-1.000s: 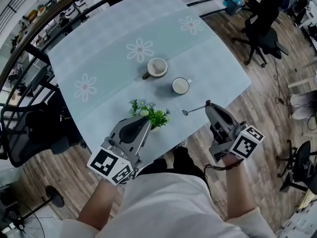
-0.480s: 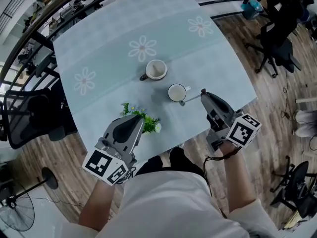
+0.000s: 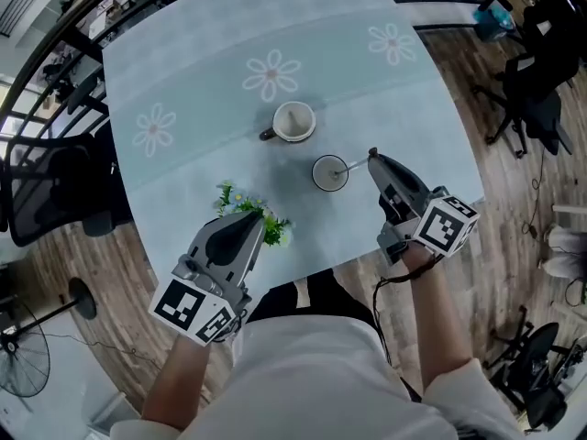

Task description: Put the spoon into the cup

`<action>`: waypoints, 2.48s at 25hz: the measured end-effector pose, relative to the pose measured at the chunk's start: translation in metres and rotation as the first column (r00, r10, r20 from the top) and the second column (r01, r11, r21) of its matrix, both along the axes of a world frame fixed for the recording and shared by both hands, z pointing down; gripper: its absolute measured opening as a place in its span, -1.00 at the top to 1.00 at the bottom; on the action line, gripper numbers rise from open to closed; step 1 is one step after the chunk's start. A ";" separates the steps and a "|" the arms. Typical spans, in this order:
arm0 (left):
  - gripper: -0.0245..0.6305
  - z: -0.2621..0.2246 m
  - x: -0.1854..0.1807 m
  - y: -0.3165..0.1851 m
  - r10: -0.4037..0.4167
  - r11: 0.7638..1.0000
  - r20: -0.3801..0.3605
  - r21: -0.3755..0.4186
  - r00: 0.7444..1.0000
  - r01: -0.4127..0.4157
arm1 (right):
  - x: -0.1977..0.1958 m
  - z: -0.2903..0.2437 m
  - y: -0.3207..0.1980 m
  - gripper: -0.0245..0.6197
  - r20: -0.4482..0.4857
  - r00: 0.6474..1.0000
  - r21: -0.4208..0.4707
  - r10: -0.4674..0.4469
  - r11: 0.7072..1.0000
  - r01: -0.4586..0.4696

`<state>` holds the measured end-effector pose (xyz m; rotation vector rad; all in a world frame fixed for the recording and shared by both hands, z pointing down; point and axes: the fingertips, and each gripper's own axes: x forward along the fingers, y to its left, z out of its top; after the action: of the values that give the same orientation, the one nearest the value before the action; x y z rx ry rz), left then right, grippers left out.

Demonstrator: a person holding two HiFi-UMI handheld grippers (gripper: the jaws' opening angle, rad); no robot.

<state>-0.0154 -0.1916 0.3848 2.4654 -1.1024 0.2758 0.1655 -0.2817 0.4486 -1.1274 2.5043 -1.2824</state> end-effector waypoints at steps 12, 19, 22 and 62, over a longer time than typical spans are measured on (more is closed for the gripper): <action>0.82 0.024 -0.005 -0.004 -0.027 0.999 -0.004 -0.041 1.000 0.027 | -0.016 0.050 -0.021 0.75 -0.006 1.000 -0.073 -0.012 0.997 0.012; 0.82 0.030 -0.003 -0.006 -0.018 0.999 -0.015 -0.052 1.000 0.017 | -0.022 0.067 -0.022 0.75 -0.013 1.000 -0.098 0.012 0.995 -0.013; 0.82 0.033 -0.003 -0.007 -0.017 0.998 -0.017 -0.055 1.000 0.016 | -0.023 0.073 -0.022 0.75 -0.024 0.999 -0.107 0.034 0.994 -0.037; 0.82 0.015 -0.009 0.015 0.008 1.000 -0.034 -0.011 0.999 -0.008 | -0.024 0.077 -0.001 0.52 -0.098 0.992 -0.116 0.080 0.989 -0.092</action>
<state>-0.0247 -0.1769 0.3998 2.4561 -1.0746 0.2408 0.1415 -0.2823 0.5253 -1.3356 2.4401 -1.4050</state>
